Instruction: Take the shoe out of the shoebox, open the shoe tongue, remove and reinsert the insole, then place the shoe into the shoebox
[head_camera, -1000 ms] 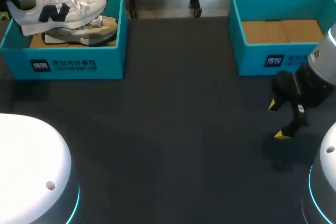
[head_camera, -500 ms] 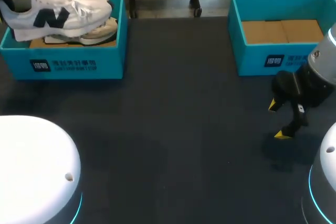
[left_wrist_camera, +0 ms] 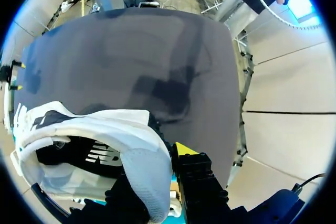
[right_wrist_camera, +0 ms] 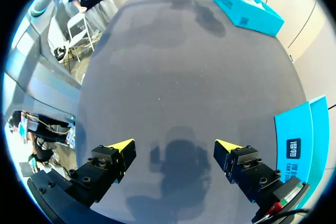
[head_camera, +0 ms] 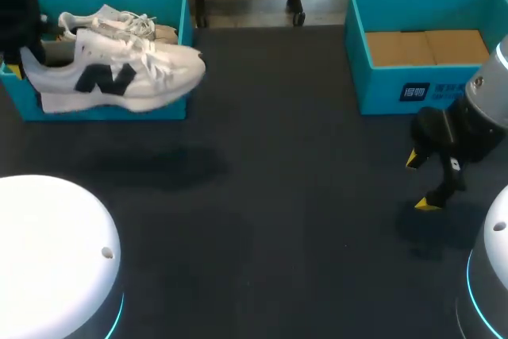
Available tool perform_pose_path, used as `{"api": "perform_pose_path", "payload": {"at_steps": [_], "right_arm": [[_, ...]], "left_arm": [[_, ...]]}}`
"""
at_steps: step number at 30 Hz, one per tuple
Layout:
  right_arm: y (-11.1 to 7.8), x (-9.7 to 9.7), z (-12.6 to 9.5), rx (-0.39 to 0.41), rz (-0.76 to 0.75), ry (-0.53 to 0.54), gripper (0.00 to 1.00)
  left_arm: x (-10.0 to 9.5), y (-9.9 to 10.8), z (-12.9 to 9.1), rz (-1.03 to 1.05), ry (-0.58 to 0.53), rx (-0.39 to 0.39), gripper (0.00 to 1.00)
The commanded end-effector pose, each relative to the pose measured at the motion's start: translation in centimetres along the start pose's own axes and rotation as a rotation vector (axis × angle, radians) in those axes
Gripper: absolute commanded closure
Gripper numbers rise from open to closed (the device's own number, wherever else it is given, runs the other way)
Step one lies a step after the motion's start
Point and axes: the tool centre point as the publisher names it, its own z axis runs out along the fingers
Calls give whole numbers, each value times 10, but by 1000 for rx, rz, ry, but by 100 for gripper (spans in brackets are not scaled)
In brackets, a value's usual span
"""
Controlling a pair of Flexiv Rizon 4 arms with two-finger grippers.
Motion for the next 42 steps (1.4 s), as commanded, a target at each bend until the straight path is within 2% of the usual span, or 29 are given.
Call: {"api": "perform_pose_path", "payload": {"at_steps": [1, 12, 17, 21, 28, 33, 36, 42], "right_arm": [[0, 1, 1, 2, 0, -2, 0], [0, 1, 1, 2, 0, -2, 0], [0, 1, 1, 2, 0, -2, 0], [0, 1, 1, 2, 0, -2, 0], [0, 1, 1, 2, 0, -2, 0], [0, 1, 1, 2, 0, -2, 0], [0, 1, 1, 2, 0, -2, 0], [0, 1, 1, 2, 0, -2, 0]], "left_arm": [[1, -32, -4, -1, 4, -196, 100], [1, -32, -4, -1, 4, -196, 100], [-40, -55, 16, 76, -29, -121, 100], [-71, -78, 27, 130, -30, -106, 100], [-110, -103, 45, 171, -12, -84, 100], [-131, -119, 60, 179, -2, -35, 100], [-141, -122, 68, 180, 0, -21, 100], [-146, -122, 71, 175, -1, -7, 100]]}}
